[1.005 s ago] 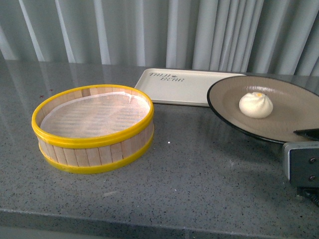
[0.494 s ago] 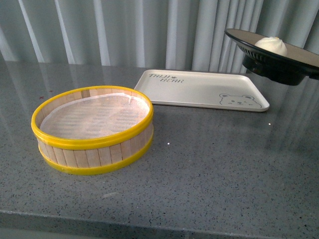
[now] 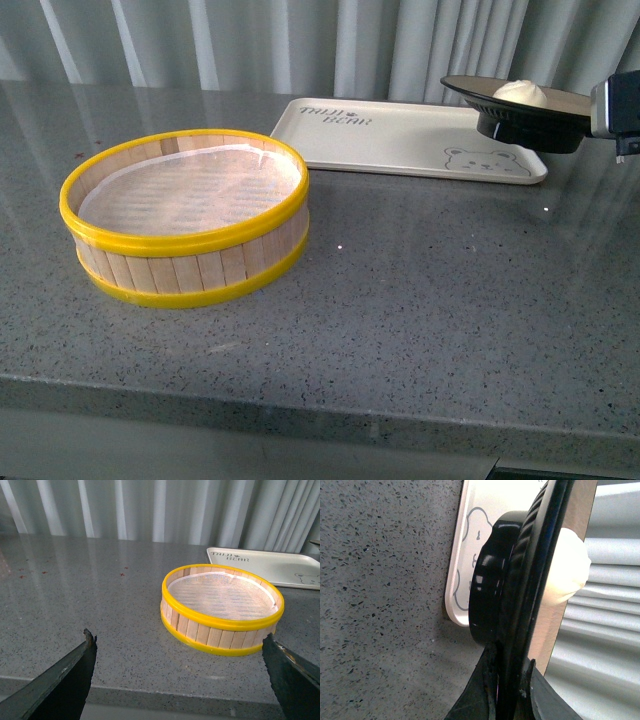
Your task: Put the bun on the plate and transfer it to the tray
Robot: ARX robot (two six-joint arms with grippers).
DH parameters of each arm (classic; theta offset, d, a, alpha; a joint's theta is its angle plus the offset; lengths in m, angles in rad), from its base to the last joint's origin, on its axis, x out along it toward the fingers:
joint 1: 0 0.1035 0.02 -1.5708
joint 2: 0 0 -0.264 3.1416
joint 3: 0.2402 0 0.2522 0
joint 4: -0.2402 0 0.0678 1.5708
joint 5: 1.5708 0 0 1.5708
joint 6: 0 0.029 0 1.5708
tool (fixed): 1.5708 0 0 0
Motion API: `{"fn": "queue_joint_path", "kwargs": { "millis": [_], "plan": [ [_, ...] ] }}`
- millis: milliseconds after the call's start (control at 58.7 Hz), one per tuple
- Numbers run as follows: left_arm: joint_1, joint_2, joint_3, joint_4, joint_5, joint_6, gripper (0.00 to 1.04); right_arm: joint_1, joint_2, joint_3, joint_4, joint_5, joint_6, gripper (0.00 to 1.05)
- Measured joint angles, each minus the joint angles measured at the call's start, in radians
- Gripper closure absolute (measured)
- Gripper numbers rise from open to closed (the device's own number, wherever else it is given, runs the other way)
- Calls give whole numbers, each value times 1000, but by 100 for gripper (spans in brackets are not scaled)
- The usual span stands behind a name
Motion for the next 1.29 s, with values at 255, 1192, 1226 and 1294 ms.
{"fn": "queue_joint_path", "kwargs": {
  "millis": [255, 1192, 1226, 1294],
  "plan": [
    [0, 0, 0, 0, 0, 0, 7, 4, 124, 177, -90, 15, -58, 102],
    [0, 0, 0, 0, 0, 0, 7, 94, 373, 525, -217, 32, -103, 102],
    [0, 0, 0, 0, 0, 0, 7, 95, 374, 526, -217, 34, -104, 102],
    [0, 0, 0, 0, 0, 0, 7, 95, 375, 526, -215, 41, -104, 102]
  ]
}}
